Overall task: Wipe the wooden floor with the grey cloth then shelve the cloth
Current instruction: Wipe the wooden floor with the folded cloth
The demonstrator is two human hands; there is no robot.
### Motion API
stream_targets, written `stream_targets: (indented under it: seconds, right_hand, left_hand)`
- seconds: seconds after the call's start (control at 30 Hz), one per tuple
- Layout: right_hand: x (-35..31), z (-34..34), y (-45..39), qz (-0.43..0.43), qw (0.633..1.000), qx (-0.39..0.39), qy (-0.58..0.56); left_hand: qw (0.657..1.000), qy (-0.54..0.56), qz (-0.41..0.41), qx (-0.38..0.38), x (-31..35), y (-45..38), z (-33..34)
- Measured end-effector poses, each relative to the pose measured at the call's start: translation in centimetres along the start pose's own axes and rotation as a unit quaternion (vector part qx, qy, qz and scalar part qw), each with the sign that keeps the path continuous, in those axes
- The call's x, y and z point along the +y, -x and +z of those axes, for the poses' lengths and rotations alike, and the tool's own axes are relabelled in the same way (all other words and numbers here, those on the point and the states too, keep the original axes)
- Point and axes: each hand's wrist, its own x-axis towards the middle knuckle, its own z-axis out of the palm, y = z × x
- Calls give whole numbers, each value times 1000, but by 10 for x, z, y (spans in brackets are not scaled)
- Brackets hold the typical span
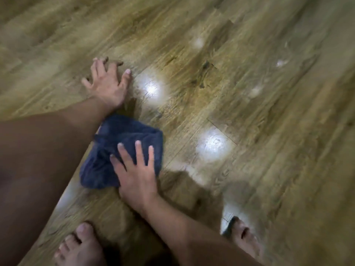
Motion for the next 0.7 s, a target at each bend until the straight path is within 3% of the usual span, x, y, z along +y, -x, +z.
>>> stream_targets:
  seconds: [0.2,0.27,0.4,0.53,0.6,0.7]
  right_hand:
    - [98,-8,37,-244,960,-69,117]
    - [155,-18,48,-256,956,-70,125]
    - [254,-45,67,-107,990,-50,77]
    - [326,-54,106,133,991,4,-11]
    - [339,-50,130,276,959,43,-50]
    - [316,-37,146,477,866,110,-102]
  left_hand:
    - [996,-9,61,-57,42,23,2]
    - [996,-18,49,-76,51,30,5]
    - [991,-23,67,-115,70,39,11]
    - [981,-31,108,-158,81,47,19]
    - [977,-37,120,-169,85,52,21]
    - [977,-33,125,-170,91,56,26]
